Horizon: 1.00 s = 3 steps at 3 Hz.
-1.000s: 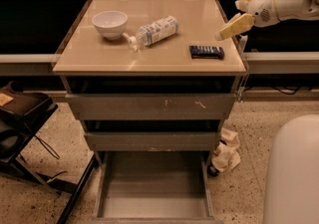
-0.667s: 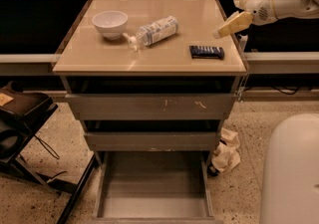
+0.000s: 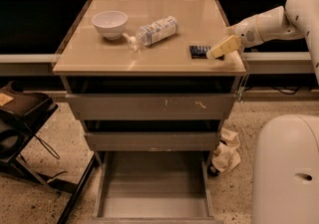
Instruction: Place rxbar blueberry into bottom drawer
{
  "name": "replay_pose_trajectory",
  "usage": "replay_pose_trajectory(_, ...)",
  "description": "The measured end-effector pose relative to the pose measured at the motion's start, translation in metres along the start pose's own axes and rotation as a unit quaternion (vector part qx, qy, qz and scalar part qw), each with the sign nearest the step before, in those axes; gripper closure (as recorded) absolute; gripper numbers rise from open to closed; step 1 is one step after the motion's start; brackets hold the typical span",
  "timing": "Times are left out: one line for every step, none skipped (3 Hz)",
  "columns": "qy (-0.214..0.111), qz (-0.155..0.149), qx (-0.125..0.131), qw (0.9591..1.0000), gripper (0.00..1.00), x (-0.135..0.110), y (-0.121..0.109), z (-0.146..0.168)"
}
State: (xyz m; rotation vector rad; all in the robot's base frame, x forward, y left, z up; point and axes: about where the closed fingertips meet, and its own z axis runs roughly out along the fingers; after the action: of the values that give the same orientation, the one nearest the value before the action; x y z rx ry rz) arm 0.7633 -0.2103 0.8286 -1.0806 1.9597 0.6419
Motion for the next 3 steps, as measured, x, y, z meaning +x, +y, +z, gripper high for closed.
replay_pose_trajectory(0.000,0.000,0.000,1.0000,0.00,0.000,0.000,0.000)
replay_pose_trajectory(-0.004,0.000,-0.020,0.9998,0.00,0.008,0.003,0.016)
replay_pose_trajectory(-0.013,0.008,-0.038,0.9992,0.00,0.023,0.006,0.024)
